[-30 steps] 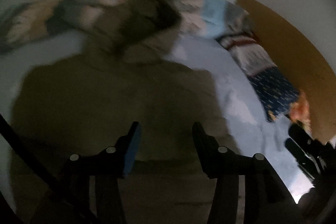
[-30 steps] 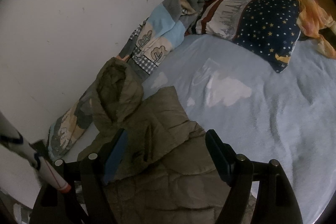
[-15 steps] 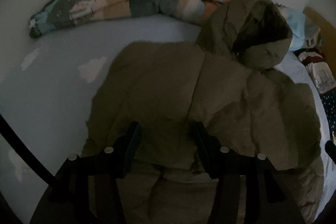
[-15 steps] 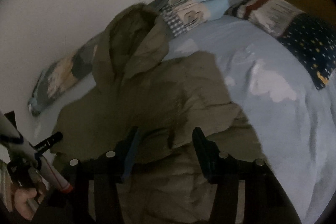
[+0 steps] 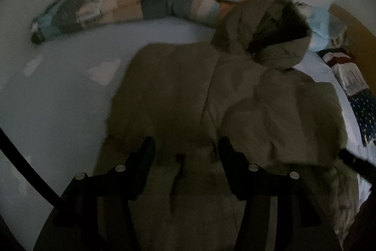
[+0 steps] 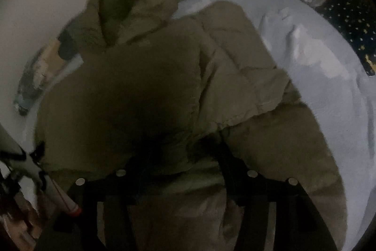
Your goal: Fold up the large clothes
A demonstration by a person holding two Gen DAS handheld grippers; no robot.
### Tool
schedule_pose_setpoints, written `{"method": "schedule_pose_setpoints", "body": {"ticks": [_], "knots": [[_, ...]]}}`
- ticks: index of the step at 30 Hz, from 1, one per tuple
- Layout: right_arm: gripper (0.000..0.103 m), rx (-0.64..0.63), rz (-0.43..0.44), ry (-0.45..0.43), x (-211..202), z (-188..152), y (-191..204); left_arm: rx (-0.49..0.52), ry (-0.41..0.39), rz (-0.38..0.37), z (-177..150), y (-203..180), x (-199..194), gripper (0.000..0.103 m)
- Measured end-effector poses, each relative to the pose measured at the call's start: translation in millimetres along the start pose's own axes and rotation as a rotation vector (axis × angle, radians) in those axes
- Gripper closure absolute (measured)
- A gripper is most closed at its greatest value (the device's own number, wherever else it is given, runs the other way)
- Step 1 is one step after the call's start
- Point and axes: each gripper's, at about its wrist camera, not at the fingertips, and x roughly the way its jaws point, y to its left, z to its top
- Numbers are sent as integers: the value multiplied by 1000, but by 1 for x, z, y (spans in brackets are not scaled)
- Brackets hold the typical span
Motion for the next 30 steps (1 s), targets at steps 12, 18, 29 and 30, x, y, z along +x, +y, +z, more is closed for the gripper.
{"method": "schedule_pose_setpoints", "body": {"ticks": [12,18,29,30], "knots": [[44,-146,90,-101,-101,-65,21,-40,43,10,-122,8,-112,48],[44,-227,62,-26,-120,-144,27,-40,144,74,-172,10,-99,48],[41,-281,23,20,-111,-196,-1,-104,132,-30,-183,44,-118,48],[41,-261,39,-18,-125,-195,-8,-125,111,-37,-183,53,-127,48]]}}
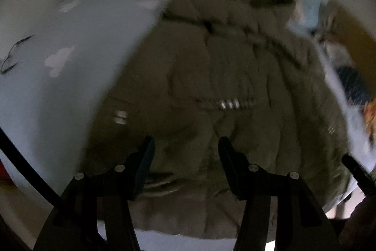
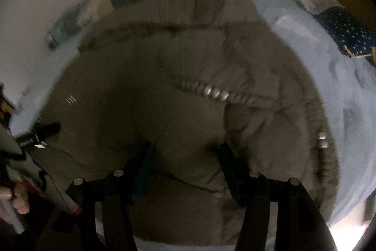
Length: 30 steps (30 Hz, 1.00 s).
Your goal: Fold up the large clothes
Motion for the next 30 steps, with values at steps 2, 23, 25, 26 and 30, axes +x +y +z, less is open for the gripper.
{"method": "schedule_pose_setpoints", "body": {"ticks": [2,23,25,26,30], "knots": [[41,42,-9,-48,-20,-4,-15,-50,-40,-9,-1,27,-18,46],[26,592,14,-45,-48,-66,-172,-244,177,-184,-35,96,18,45],[25,595,35,-21,-40,-65,-170,-181,169,-146,-33,84,21,53],[25,586,43,-6,-35,-65,-167,-153,161,-136,-33,78,21,63],[61,545,60,43,-19,-68,-155,-89,132,-122,-32,67,15,77]]}}
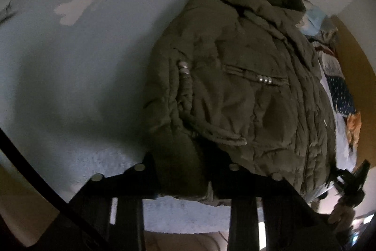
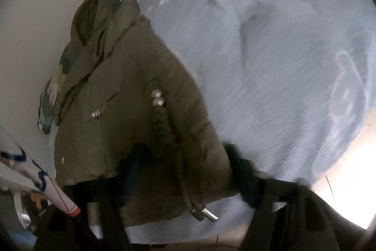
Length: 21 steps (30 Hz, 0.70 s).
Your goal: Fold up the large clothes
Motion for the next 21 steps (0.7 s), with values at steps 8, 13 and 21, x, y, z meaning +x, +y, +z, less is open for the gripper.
{"method": "schedule_pose_setpoints", "body": {"ticks": [8,13,21], "knots": [[88,-122,-147,-97,-22,-5,8,75,-2,5,-20,-16,-9,80],[88,-144,-227,-110,-40,-9,3,62,-17,12,-26,-8,-19,77],[65,-65,-238,-141,-51,2,1,108,-273,206,-2,-19,-65,60]]}}
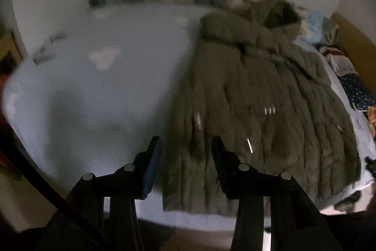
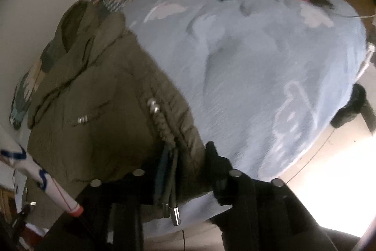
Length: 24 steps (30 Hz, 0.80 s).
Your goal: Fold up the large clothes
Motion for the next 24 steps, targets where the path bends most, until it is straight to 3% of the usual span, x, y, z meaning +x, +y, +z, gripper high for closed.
{"method": "schedule_pose_setpoints", "body": {"ticks": [3,7,8,13,20,24], "knots": [[64,9,-48,-135,-24,8,2,37,-56,20,11,-11,-10,60],[64,-24,24,-239,-42,16,26,118,-87,5,33,-40,-11,59],[63,-48,40,-248,-44,18,36,132,-83,-3,39,-52,-6,54],[61,-167,196,-159,-29,30,95,210,-84,-27,79,-106,16,51],[61,-294,267,-89,-2,57,174,205,-64,-46,144,-168,85,50],[61,-318,269,-44,26,84,219,216,-84,27,169,-182,136,50]]}}
